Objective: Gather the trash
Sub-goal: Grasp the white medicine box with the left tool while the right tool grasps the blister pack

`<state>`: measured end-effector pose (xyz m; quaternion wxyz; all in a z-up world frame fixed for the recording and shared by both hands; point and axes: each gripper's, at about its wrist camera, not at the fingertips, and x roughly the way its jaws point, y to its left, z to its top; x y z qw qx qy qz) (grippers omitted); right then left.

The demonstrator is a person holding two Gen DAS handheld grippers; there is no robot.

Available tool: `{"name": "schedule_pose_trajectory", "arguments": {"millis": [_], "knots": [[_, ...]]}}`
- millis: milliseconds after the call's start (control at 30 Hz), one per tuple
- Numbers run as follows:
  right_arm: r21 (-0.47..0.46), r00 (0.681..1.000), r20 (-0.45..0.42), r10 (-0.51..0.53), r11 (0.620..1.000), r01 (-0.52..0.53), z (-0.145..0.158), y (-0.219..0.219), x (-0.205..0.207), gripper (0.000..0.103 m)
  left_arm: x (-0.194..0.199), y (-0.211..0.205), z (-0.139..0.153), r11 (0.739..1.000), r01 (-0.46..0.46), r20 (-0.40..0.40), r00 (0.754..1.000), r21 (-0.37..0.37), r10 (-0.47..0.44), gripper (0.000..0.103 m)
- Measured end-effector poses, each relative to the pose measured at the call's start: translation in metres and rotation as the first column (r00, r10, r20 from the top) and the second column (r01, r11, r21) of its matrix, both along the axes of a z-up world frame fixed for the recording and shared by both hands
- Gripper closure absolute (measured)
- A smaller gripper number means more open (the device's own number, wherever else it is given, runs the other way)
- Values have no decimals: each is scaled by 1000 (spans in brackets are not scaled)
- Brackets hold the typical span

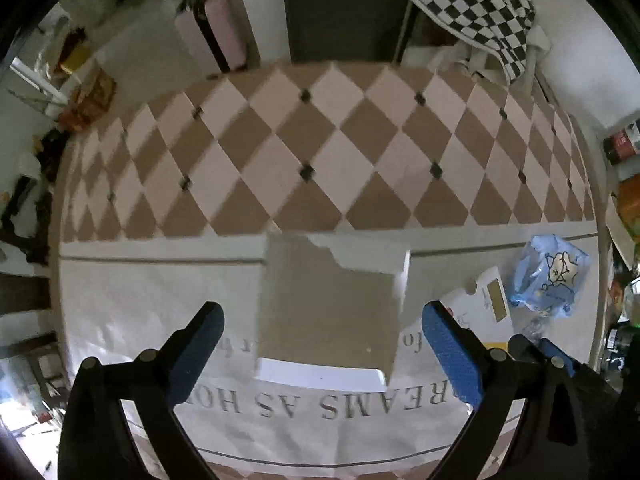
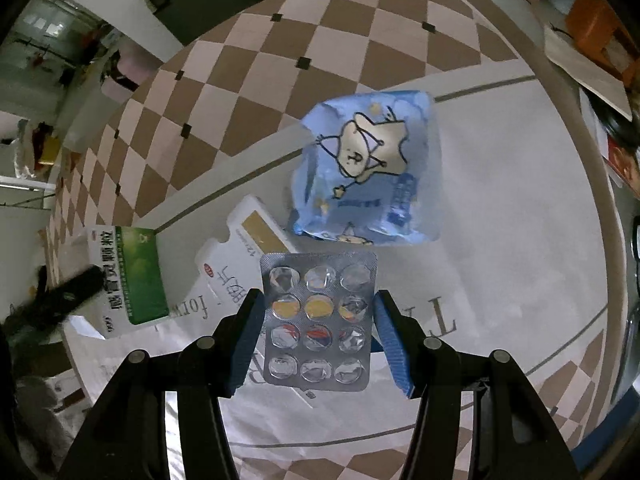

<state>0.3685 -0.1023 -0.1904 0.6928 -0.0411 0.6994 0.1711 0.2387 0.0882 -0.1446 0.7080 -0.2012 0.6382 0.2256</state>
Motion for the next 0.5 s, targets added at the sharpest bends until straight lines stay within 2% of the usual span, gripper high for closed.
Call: {"name": "schedule_pose_trajectory", "arguments": {"millis": [100, 233, 400, 467, 500], "knots": [[7, 1000, -4, 7, 1000, -7, -6, 10, 1, 45, 6, 3, -7, 999, 25, -29, 999, -25, -25, 3], [8, 1000, -18, -2, 1000, 2, -4, 0, 0, 45, 15, 6, -30, 988, 29, -59, 998, -148, -38, 3], [8, 1000, -16, 11, 1000, -11, -8, 9, 0, 45, 27, 0, -47, 991, 42, -117, 992, -127, -56, 3], [5, 1000, -11, 14, 1000, -14, -8, 10, 0, 45, 26, 0, -50, 993, 36, -111, 993, -116, -49, 4], [3, 1000, -10, 16, 1000, -16, -10, 14, -1, 45, 26, -1, -48, 994, 36, -100, 994, -106, -46, 8]]}}
